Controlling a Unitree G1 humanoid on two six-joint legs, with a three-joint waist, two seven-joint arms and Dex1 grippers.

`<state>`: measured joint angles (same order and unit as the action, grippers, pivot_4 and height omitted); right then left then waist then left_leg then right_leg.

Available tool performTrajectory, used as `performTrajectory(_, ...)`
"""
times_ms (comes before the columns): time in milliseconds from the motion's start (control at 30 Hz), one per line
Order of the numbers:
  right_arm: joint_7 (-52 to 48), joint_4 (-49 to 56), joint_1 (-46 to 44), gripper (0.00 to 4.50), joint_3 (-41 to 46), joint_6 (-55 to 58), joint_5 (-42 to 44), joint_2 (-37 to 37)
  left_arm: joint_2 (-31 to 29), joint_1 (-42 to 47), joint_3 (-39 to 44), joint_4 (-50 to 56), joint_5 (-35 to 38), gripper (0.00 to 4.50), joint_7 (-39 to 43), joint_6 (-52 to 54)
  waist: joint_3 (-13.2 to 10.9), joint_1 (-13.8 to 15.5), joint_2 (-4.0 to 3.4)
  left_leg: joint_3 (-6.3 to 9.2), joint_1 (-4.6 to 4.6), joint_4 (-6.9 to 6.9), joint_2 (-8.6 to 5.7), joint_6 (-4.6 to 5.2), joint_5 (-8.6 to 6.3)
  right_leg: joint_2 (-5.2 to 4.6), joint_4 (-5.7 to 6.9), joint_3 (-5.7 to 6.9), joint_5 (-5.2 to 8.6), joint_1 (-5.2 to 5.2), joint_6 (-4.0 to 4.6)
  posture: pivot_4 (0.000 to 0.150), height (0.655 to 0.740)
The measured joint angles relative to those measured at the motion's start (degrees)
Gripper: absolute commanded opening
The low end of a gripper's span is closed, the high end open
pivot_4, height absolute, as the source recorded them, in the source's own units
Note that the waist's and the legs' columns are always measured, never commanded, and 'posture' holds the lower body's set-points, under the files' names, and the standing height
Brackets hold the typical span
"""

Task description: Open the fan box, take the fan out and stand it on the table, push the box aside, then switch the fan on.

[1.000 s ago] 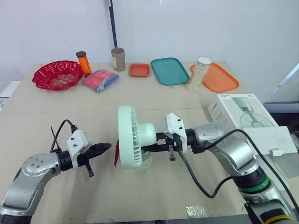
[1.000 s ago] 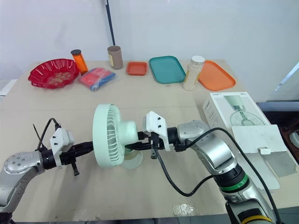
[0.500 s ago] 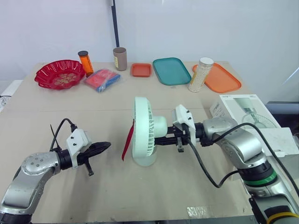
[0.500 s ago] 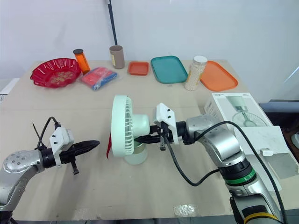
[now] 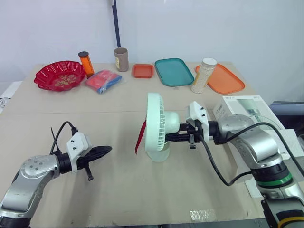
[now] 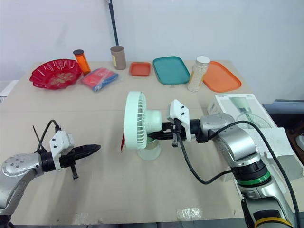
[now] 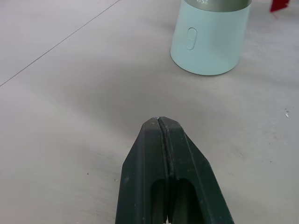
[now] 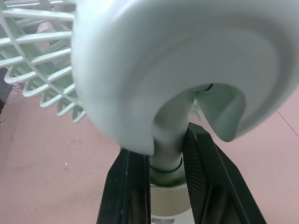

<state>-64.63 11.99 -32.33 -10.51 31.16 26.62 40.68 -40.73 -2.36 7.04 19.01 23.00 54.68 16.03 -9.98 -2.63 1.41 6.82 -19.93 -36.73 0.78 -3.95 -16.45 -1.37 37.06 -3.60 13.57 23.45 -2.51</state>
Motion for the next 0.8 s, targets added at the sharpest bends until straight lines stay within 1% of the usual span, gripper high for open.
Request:
performTrajectory(200, 0.0, -0.4, 0.2, 0.40, 0.0, -1.0, 0.0, 0.0, -0.3, 0.0, 0.0, 0.0, 0.0, 0.01, 0.7, 0.0, 0.0, 0.0, 0.00, 0.00, 0.00, 0.00, 0.00, 0.00, 0.00, 0.00, 0.00, 0.00, 0.00, 0.00, 0.00, 0.150, 0.7400)
performTrajectory(567, 0.0, -0.4, -0.7, 0.40, 0.0, 0.7, 0.1, 0.0, -0.2, 0.4, 0.0, 0.0, 0.0, 0.01, 0.4, -0.1, 0.0, 0.0, 0.00, 0.00, 0.00, 0.00, 0.00, 0.00, 0.00, 0.00, 0.00, 0.00, 0.00, 0.00, 0.00, 0.150, 0.7400)
performTrajectory(800, 0.0, -0.3, 0.0, 0.40, 0.0, -0.7, -0.4, 0.0, 0.2, 0.8, -0.2, 0.0, 0.0, 0.01, 0.3, -0.1, 0.0, 0.0, 0.00, 0.00, 0.01, -0.01, 0.00, 0.00, 0.00, 0.00, 0.00, 0.00, 0.00, -0.01, 0.00, 0.150, 0.7400)
